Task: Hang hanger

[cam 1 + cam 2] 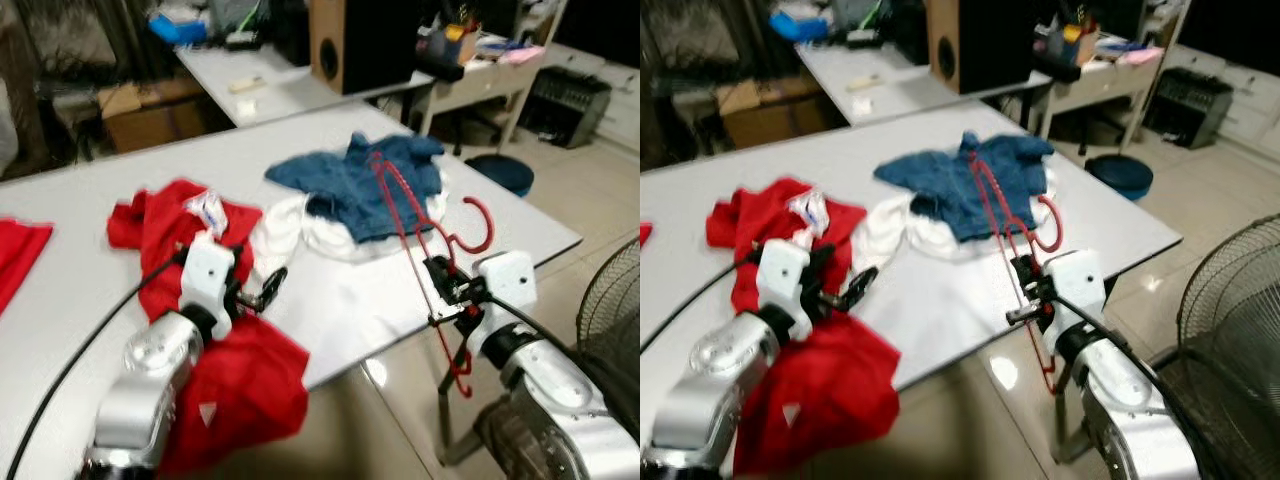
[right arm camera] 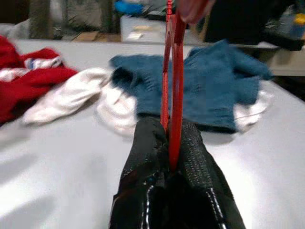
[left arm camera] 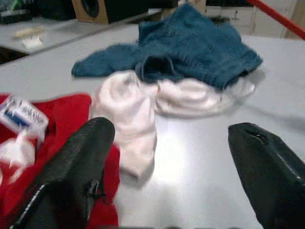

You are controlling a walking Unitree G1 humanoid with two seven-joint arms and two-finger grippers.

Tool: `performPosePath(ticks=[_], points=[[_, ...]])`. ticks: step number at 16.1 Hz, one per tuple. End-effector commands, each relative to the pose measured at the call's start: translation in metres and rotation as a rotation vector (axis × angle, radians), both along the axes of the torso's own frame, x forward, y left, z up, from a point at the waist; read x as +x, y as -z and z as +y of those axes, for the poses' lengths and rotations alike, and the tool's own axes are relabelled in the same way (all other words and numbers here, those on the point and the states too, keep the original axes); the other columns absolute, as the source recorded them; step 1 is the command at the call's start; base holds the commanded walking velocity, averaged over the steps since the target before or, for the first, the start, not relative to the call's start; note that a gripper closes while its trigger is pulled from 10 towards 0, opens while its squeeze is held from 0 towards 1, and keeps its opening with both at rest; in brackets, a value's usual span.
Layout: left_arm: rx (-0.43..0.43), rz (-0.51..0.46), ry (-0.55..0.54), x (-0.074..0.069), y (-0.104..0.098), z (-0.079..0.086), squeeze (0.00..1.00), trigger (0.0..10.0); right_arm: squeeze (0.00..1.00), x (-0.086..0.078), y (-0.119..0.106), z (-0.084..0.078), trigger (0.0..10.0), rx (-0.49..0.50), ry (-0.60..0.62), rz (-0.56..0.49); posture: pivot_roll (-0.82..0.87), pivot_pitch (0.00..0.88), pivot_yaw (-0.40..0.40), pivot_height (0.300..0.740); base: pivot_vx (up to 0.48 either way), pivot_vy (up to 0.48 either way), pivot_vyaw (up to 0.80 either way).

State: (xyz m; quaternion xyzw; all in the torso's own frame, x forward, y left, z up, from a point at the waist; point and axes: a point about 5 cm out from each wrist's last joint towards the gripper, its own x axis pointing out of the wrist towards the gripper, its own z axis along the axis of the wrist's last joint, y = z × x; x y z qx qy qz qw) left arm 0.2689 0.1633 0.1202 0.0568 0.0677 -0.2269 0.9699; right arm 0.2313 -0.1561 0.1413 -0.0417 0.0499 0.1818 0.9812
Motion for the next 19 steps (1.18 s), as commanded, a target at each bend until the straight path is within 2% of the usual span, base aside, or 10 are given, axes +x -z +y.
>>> performPosePath(ticks=[1,3,4,5,6,8,9,10,11,19], points=[[0.070,0.022,-0.040,0.008,0.005,0.008,1.00,10.0,0.00,0.003,-0.006,0.003,10.0,-0.006,-0.026,-0.028,-0.01,0.000,0.048,0.740,0.000,0.000,0.00],[0.145,0.017,-0.112,0.018,0.006,0.017,1.00,10.0,0.00,0.004,-0.008,0.005,10.0,-0.006,-0.052,-0.031,-0.01,0.000,0.051,0.740,0.000,0.000,0.00],[0.162,0.022,-0.144,0.023,0.007,0.020,1.00,10.0,0.00,0.003,-0.007,0.005,10.0,-0.002,-0.072,-0.023,-0.01,0.000,0.052,0.740,0.000,0.000,0.00],[0.144,0.035,-0.136,0.027,0.009,0.019,1.00,10.0,0.00,0.002,-0.006,0.005,10.0,-0.006,-0.081,-0.018,-0.01,0.000,0.050,0.740,0.000,0.000,0.00],[0.101,0.059,-0.110,0.031,0.014,0.014,0.00,10.0,0.00,0.002,-0.005,0.004,10.0,-0.009,-0.079,-0.018,-0.01,0.000,0.050,0.740,0.000,0.000,0.00],[0.112,0.093,-0.076,0.039,0.024,0.009,0.00,10.0,0.00,0.003,-0.006,0.005,10.0,-0.012,-0.078,-0.025,-0.02,0.000,0.054,0.740,0.000,0.000,0.00],[0.148,0.097,-0.078,0.045,0.029,0.008,0.00,7.6,0.00,0.004,-0.007,0.006,10.0,-0.012,-0.080,-0.032,-0.02,0.000,0.056,0.740,0.000,0.000,0.00],[0.172,0.084,-0.107,0.052,0.029,0.011,0.00,0.6,0.00,0.004,-0.007,0.006,10.0,-0.012,-0.080,-0.035,-0.02,0.000,0.060,0.740,0.000,0.000,0.00],[0.191,0.062,-0.140,0.058,0.025,0.016,0.00,0.0,0.00,0.004,-0.007,0.006,10.0,-0.015,-0.078,-0.037,-0.02,0.000,0.061,0.740,0.000,0.000,0.00],[0.205,0.075,-0.092,0.068,0.029,0.015,0.00,0.0,0.00,0.002,-0.006,0.007,10.0,-0.017,-0.090,-0.023,-0.05,0.000,0.078,0.740,0.000,0.000,0.00]])
